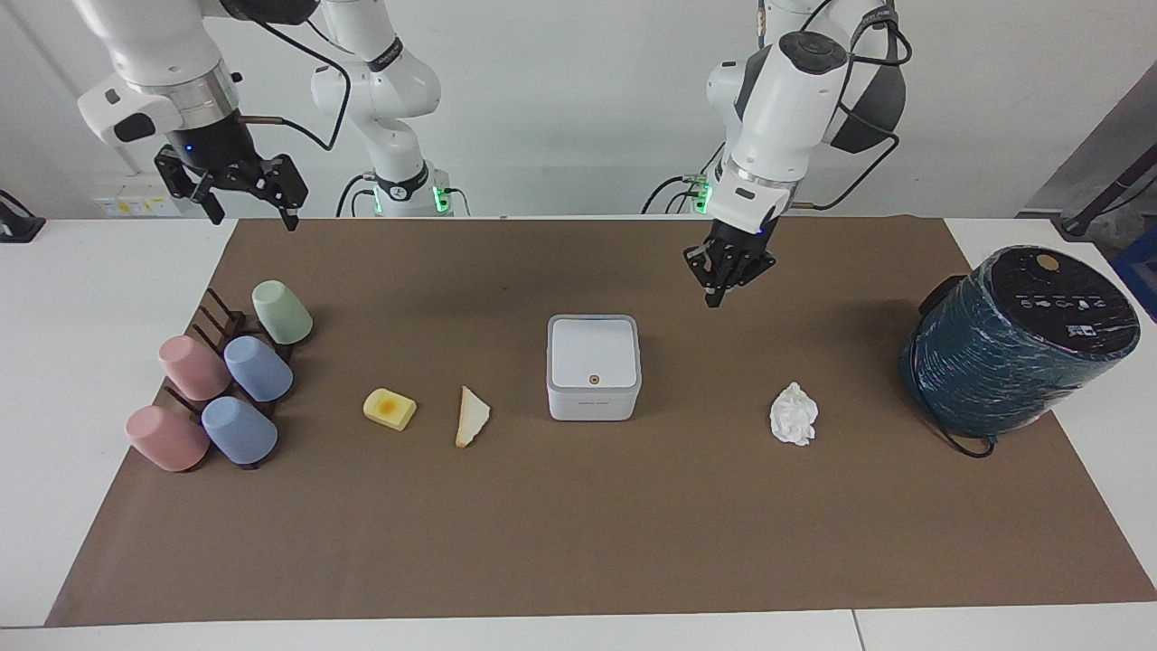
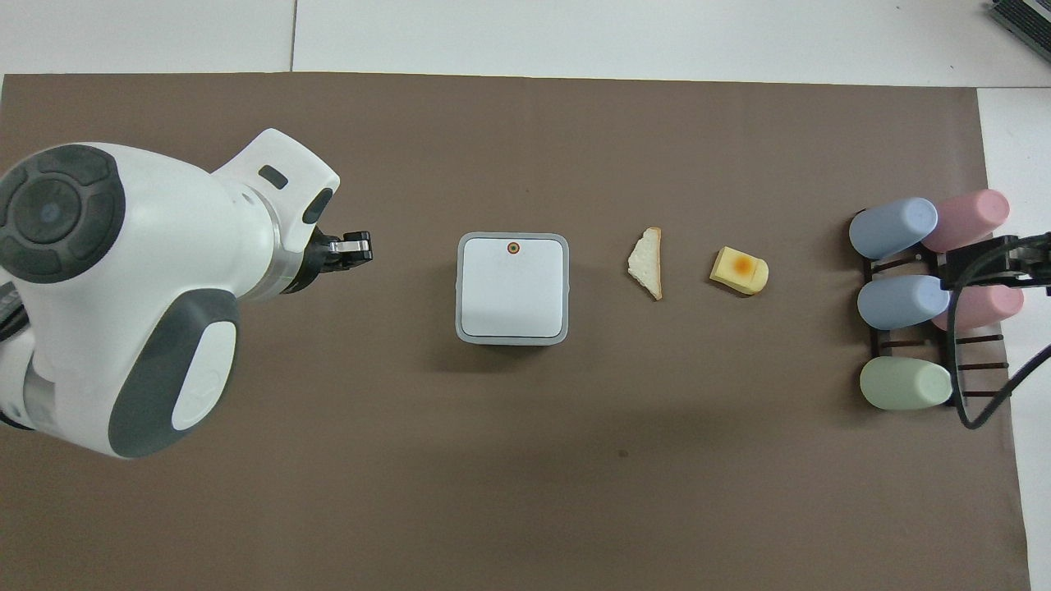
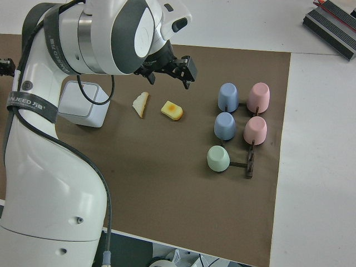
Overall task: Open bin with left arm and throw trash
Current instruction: 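Move the left gripper to the white bin's lid, then lift the bin lid open with the left gripper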
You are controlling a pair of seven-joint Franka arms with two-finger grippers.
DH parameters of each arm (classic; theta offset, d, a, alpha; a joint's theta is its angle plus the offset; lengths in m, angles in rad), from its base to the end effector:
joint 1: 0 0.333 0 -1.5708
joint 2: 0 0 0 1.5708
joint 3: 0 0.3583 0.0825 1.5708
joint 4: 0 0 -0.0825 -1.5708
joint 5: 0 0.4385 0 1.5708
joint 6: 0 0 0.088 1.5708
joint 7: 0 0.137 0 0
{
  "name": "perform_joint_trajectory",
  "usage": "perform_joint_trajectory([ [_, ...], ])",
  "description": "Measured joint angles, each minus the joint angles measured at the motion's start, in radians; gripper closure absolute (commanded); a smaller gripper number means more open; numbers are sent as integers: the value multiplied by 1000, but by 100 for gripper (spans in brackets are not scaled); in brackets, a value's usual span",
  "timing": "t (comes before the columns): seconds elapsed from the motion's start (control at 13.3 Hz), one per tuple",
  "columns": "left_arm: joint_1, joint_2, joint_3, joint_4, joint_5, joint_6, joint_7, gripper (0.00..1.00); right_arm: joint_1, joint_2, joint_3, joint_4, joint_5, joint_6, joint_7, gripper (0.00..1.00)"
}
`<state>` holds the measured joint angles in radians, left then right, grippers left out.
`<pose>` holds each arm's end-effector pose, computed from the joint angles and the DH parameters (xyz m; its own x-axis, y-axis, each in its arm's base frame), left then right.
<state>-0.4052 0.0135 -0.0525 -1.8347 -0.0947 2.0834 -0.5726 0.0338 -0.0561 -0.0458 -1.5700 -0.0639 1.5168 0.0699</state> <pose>0.5793 -0.2932 0.5370 0.9758 0.1642 0.1444 0.1333 -0.9702 0.2021 0.5836 -0.0169 0.6661 0.9964 -0.0850 0.0072 -0.0853 -0.9945 0.0608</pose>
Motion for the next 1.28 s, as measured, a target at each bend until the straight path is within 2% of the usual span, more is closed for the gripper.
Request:
perform_joint_trajectory([
  [0.23,-37,65,0,-14,-26,143,-179,100,0,0,0,0,0,0,0,0],
  [0.45,-51,124,0,-14,-102,259,-312,100,0,0,0,0,0,0,0,0],
  [0.98,-68,154,0,-9,-129,359,-573,100,0,0,0,0,0,0,0,0],
  [1.28,-104,232,0,26,-129,385,-636,100,0,-1,0,0,0,0,0,0],
])
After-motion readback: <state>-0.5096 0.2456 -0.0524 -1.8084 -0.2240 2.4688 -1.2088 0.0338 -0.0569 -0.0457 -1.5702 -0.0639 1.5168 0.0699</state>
